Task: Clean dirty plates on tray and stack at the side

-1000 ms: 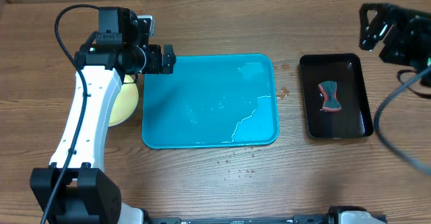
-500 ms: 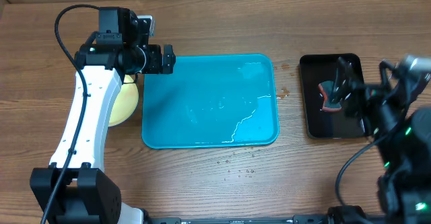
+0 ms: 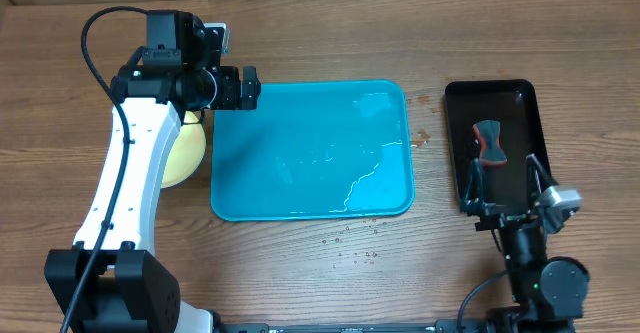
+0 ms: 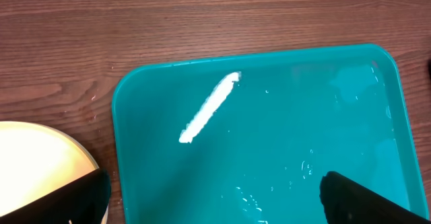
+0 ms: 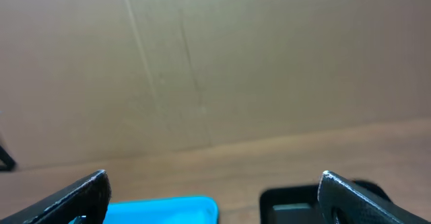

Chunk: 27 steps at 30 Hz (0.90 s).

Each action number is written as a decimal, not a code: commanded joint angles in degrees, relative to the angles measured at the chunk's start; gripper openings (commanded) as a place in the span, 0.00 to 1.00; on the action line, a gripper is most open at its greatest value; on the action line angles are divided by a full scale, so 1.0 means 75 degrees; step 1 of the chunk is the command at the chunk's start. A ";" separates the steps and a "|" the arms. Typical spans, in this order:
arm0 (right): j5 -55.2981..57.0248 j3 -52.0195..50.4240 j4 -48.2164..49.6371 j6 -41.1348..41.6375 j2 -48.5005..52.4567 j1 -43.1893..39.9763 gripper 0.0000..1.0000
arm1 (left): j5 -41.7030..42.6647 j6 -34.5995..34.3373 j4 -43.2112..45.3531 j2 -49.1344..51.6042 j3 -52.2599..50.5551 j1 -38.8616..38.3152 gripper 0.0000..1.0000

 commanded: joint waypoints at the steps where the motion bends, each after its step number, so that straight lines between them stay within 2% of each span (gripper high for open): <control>1: 0.0350 -0.0463 0.0131 0.0032 -0.0595 0.0044 1.00 | 0.0003 0.0026 0.0003 0.0067 0.0061 -0.0009 1.00; 9: 0.0653 -0.0866 -0.0259 0.0000 -0.0944 0.0064 1.00 | 0.0003 0.0026 0.0003 0.0067 0.0061 -0.0009 0.99; 13: 0.0458 -0.0868 -0.1201 0.0003 -0.0944 0.0079 1.00 | 0.0003 0.0026 0.0003 0.0067 0.0061 -0.0009 1.00; 16: -0.0105 -0.0868 -0.1151 0.0006 -0.0944 0.0079 1.00 | 0.0003 0.0026 0.0003 0.0067 0.0061 -0.0009 1.00; 27: -0.0140 -0.0868 -0.1137 0.0003 -0.0941 0.0079 1.00 | 0.0003 0.0026 0.0003 0.0067 0.0061 -0.0009 1.00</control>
